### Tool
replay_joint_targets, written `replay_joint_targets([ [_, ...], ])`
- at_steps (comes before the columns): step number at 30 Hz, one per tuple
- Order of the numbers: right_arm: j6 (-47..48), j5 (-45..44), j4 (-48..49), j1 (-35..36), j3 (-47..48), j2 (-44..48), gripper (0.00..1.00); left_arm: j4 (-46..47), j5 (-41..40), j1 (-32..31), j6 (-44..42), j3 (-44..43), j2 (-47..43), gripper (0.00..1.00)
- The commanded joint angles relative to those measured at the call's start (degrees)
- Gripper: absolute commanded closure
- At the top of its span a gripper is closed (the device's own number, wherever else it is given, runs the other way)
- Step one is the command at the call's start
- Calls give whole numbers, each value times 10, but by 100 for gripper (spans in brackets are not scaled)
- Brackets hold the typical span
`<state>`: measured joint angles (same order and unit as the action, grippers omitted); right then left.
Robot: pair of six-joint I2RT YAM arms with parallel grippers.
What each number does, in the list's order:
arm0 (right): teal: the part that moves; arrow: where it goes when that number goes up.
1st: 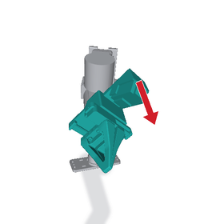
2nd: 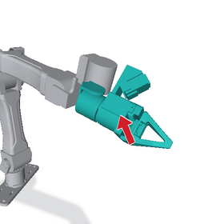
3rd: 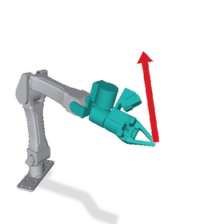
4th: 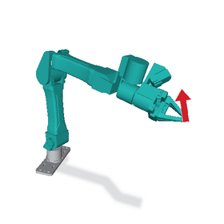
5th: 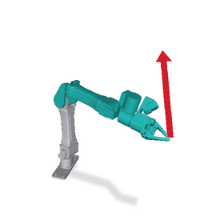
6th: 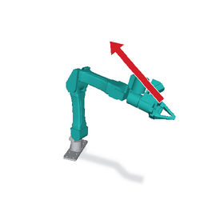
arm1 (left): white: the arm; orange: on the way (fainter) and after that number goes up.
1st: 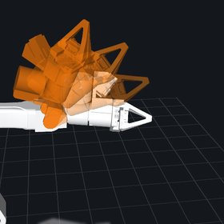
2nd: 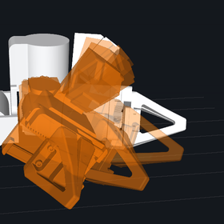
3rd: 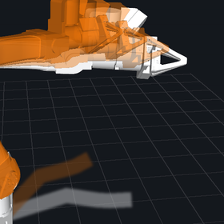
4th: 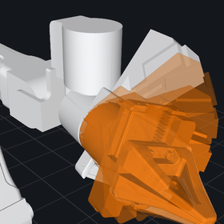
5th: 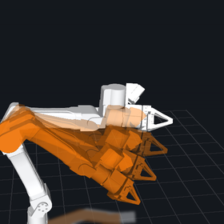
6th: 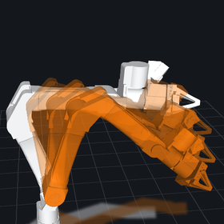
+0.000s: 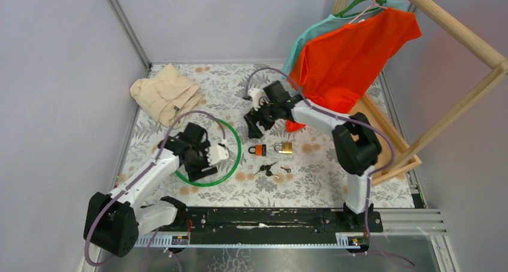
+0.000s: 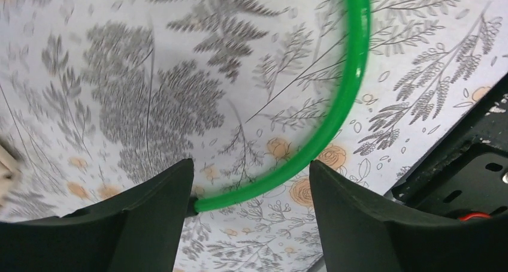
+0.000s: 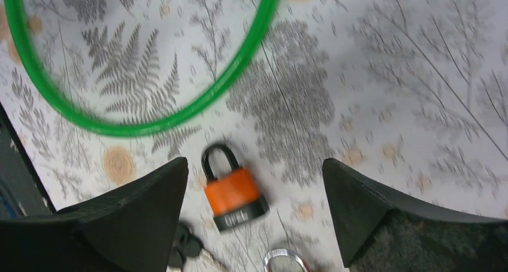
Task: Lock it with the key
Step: Adjust the lock at the center of the board, then pick up the lock from the center of the board.
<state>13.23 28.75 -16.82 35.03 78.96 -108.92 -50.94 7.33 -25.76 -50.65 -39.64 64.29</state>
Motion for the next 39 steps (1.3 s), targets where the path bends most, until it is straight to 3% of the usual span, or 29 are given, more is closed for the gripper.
replay_joint_targets([
  [1,-59,-52,14,46,101,-64,11,12,71,103,16,-9,-31,20],
  [7,-90,-96,-32,88,226,-168,13,42,118,252,32,-7,-15,15],
  [14,-83,-138,-73,106,314,-250,20,30,165,430,65,-63,51,15],
  [19,-63,-171,-81,110,343,-283,28,19,134,501,93,-96,72,15],
  [25,-48,-207,-79,111,359,-304,45,15,92,510,124,-86,97,15],
  [31,-33,-273,-74,111,360,-288,74,7,106,510,155,-90,141,18],
  [39,-60,-335,-78,101,368,-271,98,14,146,491,178,-107,212,32],
])
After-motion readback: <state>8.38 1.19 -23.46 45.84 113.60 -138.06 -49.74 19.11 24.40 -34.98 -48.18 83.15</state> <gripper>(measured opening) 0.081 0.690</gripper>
